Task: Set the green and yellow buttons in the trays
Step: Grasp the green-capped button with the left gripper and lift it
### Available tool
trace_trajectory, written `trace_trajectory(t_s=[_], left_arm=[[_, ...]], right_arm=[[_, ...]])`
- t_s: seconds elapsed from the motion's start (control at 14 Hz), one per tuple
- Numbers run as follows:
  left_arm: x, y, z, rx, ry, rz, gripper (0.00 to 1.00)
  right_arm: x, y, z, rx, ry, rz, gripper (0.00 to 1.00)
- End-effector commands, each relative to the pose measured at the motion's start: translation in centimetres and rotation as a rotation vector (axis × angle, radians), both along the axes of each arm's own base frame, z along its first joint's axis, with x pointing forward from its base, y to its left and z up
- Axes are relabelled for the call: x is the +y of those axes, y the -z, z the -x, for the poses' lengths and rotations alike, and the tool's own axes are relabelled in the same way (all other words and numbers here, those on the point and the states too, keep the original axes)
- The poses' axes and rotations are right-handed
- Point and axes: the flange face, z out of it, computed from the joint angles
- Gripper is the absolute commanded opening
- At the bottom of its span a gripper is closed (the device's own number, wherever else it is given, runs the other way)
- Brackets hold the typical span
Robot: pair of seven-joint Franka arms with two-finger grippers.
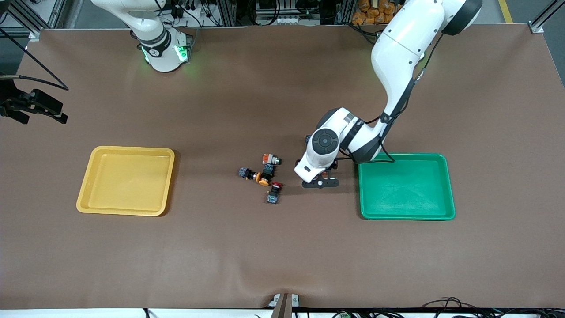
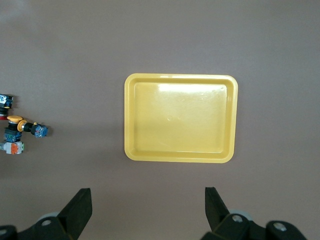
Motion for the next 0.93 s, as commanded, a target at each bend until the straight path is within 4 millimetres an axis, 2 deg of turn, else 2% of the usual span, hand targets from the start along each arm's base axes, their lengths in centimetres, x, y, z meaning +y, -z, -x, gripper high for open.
trace_trajectory(t_s=[0.0,0.14,0.21,0.43,0.5,0.71,0.86], left_arm=[[0.0,0.3,-0.3,-0.028,0.015,-0.019,0.53],[0.4,-0.2,-0.7,-0.031,0.012,-0.019,0.1],[0.5,-0.4,-0.9,-0.033,0.009,-0.018,0.0],[1.2,-1.5,-1.8,-0.05,-0.004,-0.015,0.0],[1.7,-2.3,-2.4,-0.058,-0.015,-0.01,0.0],[2.5,-4.9,-3.3,-0.077,-0.029,-0.008,0.0],[3.5,-6.5,-4.0,-0.088,-0.041,-0.007,0.0]], right_arm=[[-0.1,-0.3,0.2,-0.001,0.014,-0.015,1.0],[-0.3,-0.1,0.0,-0.003,0.013,-0.014,1.0],[-0.4,1.3,-0.8,0.021,0.011,-0.014,1.0],[-0.5,2.4,-1.9,0.043,0.008,-0.005,1.0],[-0.5,4.2,-2.7,0.075,0.005,-0.004,1.0],[-0.7,11.9,-5.4,0.214,-0.009,0.039,1.0],[-1.1,13.1,-5.9,0.229,-0.014,0.065,1.0]])
